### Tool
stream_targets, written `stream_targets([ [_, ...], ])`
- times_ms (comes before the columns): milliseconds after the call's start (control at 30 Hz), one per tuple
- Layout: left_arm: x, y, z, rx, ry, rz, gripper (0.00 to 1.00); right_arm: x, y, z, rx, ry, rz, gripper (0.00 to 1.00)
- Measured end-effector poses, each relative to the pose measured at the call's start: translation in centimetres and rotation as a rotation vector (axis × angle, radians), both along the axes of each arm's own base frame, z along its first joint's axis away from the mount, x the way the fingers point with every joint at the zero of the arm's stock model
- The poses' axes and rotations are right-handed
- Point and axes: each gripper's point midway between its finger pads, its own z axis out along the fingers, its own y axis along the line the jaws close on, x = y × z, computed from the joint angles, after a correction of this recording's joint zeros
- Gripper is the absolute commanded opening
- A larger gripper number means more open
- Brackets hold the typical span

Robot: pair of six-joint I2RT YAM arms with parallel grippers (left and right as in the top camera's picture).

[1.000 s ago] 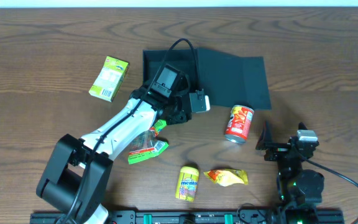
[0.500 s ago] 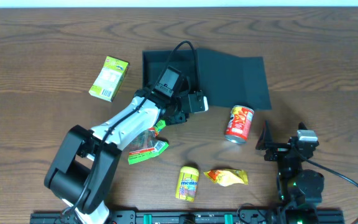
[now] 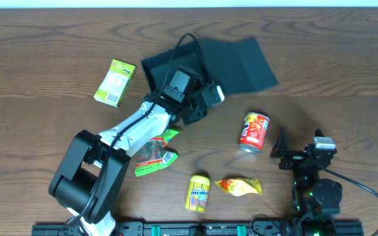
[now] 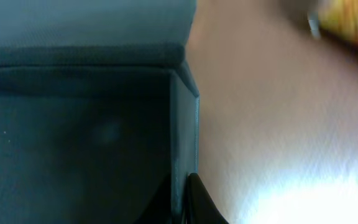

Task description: Pack container

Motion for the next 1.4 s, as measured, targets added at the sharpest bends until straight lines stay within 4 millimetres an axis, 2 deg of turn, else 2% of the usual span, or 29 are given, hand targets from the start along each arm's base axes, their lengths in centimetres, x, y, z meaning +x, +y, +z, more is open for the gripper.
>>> stream_targets([
  [133, 1.4, -1.5, 1.8, -0.157, 0.033, 0.158, 0.06, 0.0, 0.0, 0.0, 0.0, 0.0, 0.0, 0.99],
  [333, 1.9, -3.3, 3.1, -0.347, 0.151, 0.415, 0.06, 0.0, 0.0, 0.0, 0.0, 0.0, 0.0, 0.99],
  [433, 1.7, -3.7, 3.1, -0.373, 0.17, 0.542, 0.06, 0.0, 0.0, 0.0, 0.0, 0.0, 0.0, 0.99],
  [600, 0.8, -3.6, 2.7, -0.31, 0.066, 0.712, 0.06, 0.0, 0.0, 0.0, 0.0, 0.0, 0.0, 0.99],
  [733, -0.1, -3.1, 3.0, -0.22, -0.005, 0.788, 0.06, 0.0, 0.0, 0.0, 0.0, 0.0, -0.001, 0.99],
  [833, 0.6, -3.4, 4.8, -0.23, -0.042, 0.832, 0.06, 0.0, 0.0, 0.0, 0.0, 0.0, 0.0, 0.99],
  [967, 2.1, -4.0, 8.2, -0.328, -0.081, 0.898, 0.05, 0.0, 0.0, 0.0, 0.0, 0.0, -0.001, 0.99],
  [1033, 2.6, -4.0, 9.2, -0.359, -0.093, 0.926, 0.06, 0.0, 0.0, 0.0, 0.0, 0.0, -0.001, 0.99],
  [1400, 4.0, -2.8, 9.3, -0.459, -0.085, 1.066, 0.06, 0.0, 0.0, 0.0, 0.0, 0.0, -0.001, 0.99],
])
